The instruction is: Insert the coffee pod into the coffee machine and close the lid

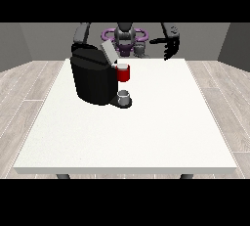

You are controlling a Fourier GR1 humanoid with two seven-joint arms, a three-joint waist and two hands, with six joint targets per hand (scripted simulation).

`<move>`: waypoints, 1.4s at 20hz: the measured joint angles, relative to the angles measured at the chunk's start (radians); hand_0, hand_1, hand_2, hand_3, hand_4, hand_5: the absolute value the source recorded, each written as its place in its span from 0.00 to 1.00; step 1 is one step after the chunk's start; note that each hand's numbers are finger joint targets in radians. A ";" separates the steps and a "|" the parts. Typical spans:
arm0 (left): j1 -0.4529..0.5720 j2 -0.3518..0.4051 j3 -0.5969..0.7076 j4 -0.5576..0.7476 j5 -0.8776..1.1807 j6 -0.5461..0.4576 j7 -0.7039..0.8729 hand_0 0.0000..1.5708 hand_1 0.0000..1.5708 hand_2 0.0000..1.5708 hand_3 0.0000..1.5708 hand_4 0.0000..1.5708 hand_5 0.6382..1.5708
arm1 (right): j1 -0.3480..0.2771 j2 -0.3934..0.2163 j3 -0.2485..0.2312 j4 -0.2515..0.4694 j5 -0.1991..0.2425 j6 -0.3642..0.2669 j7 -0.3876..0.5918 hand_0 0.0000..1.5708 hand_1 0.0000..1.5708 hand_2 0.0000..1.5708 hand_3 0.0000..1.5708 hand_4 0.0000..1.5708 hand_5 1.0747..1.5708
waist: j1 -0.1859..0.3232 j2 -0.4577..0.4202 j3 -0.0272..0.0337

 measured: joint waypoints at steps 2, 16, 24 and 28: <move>0.063 0.005 0.013 0.010 0.015 -0.011 -0.007 0.00 0.00 0.00 0.00 0.21 1.00 | 0.023 0.025 0.050 -0.060 0.032 -0.016 0.033 0.00 0.00 0.00 0.00 0.01 1.00 | -0.015 -0.051 -0.0004; 0.303 0.028 0.026 -0.020 0.050 -0.031 -0.067 0.00 0.00 0.00 0.00 0.08 1.00 | 0.034 0.106 0.329 -0.554 0.139 -0.155 0.267 0.00 0.00 0.00 0.00 0.25 1.00 | -0.071 -0.154 0.0003; 0.304 -0.008 -0.024 -0.151 0.098 -0.062 -0.066 0.00 0.00 0.00 0.00 0.13 1.00 | -0.043 0.107 0.343 -0.638 0.198 -0.265 0.342 0.00 0.00 0.00 0.00 0.19 1.00 | 0.022 -0.008 0.0008; 0.290 -0.005 -0.046 -0.221 0.115 -0.069 -0.047 0.00 0.00 0.00 0.00 0.13 1.00 | -0.134 0.104 0.316 -0.611 0.228 -0.307 0.374 0.00 0.00 0.00 0.00 0.13 1.00 | 0.056 0.045 0.0009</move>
